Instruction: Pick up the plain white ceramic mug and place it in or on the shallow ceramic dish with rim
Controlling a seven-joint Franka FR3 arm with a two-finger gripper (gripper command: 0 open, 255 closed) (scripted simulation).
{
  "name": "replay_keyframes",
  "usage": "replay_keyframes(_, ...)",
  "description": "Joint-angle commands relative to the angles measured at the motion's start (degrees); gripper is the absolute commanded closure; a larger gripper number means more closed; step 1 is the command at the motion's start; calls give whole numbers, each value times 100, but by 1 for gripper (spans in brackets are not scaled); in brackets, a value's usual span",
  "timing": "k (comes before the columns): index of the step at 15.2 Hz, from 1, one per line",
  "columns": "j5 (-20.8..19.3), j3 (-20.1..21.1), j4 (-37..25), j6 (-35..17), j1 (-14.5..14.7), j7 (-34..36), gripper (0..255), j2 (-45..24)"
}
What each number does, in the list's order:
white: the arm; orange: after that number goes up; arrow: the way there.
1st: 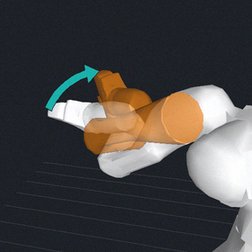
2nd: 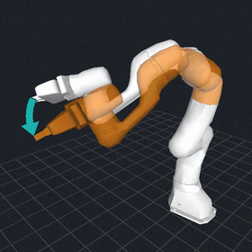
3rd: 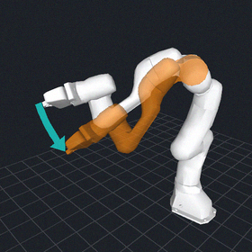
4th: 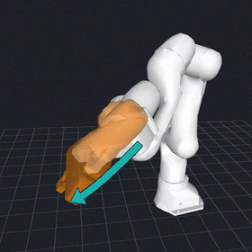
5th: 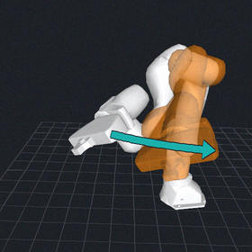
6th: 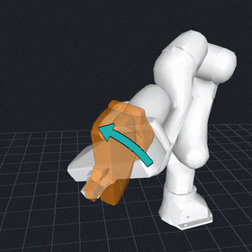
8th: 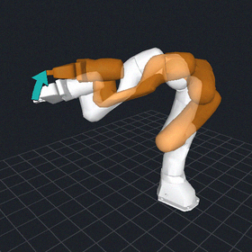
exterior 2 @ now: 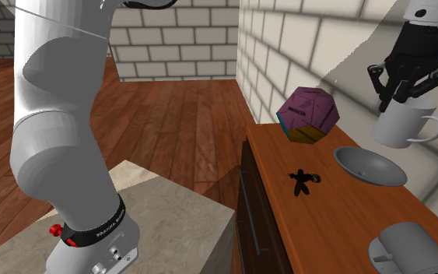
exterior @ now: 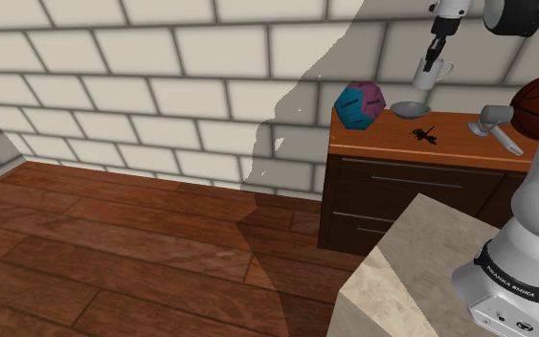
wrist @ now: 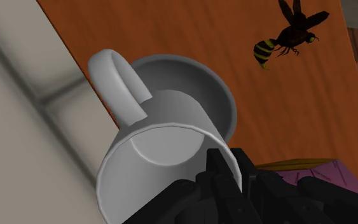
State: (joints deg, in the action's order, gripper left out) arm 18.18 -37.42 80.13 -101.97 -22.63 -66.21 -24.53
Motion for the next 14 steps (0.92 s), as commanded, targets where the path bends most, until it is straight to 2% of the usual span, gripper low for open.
replay_keyframes(1, 13, 7, 139, -145, 15, -26, 255, -9)
replay_keyframes(14, 165, 90, 946, -1055, 83, -187, 255, -160)
